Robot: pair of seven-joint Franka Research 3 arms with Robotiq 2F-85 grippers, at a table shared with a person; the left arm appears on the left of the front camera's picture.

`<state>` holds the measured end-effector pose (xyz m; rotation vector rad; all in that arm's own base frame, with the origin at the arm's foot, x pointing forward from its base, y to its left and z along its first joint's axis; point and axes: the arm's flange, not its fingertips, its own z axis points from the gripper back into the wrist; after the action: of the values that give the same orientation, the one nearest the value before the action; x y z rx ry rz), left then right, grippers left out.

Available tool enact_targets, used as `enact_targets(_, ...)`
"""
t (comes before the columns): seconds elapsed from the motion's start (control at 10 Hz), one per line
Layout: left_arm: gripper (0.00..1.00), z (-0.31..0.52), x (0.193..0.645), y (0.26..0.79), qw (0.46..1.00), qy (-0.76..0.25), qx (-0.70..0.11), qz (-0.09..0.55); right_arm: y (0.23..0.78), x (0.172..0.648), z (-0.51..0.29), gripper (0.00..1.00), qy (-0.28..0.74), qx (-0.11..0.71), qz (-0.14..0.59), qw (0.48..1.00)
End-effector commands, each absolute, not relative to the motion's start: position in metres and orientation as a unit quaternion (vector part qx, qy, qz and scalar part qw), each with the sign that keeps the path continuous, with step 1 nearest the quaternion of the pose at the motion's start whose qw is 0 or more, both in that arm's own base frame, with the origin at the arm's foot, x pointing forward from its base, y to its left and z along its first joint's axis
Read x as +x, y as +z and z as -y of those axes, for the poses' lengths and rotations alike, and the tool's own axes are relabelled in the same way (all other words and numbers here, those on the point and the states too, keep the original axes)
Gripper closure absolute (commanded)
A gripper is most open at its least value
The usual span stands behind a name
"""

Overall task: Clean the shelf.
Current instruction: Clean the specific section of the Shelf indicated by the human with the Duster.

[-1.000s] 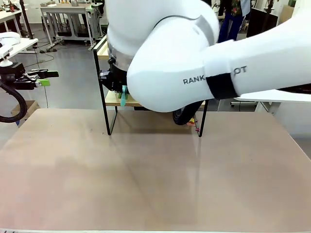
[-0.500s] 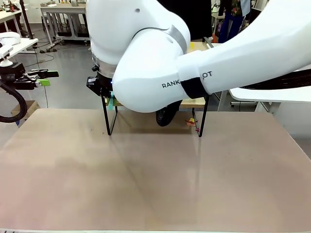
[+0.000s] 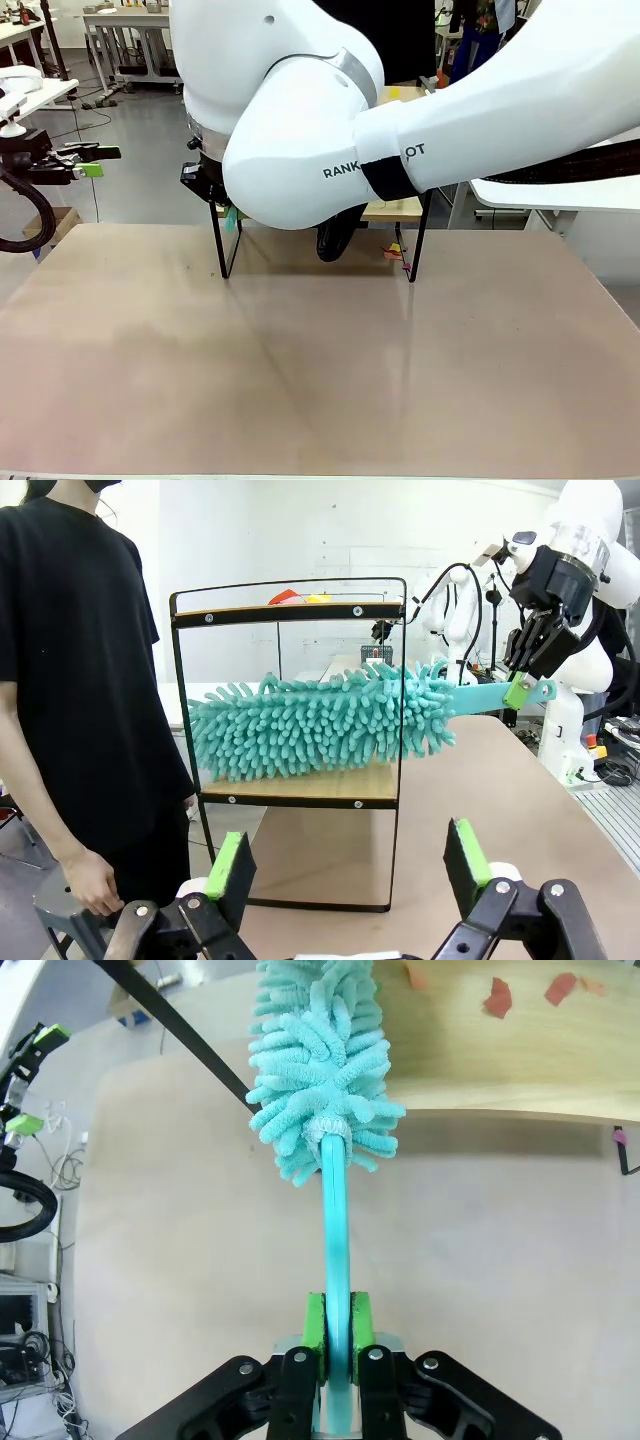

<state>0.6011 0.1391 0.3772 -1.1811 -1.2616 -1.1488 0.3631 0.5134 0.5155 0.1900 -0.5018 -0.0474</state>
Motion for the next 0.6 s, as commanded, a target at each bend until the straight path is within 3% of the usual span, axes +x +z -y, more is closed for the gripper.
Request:
enact_targets(0.0,0.0,-0.139,0.599,0.379,0.507,-0.482,-0.485,0.525,0.504,0.365,-0.512,0.87,-0.037,0.119,0.232,0.965)
enact_targets(0.3,0.0,-0.139,0.599,0.379,0.507,-0.482,-0.485,0.525,0.49,0.378,-0.523,0.87,-0.034,0.138,0.206,0.968)
enact_targets(0.5,0.0,-0.139,0.599,0.379,0.507,-0.482,-0.485,0.525,0.493,0.375,-0.518,0.87,-0.03,0.109,0.227,0.967)
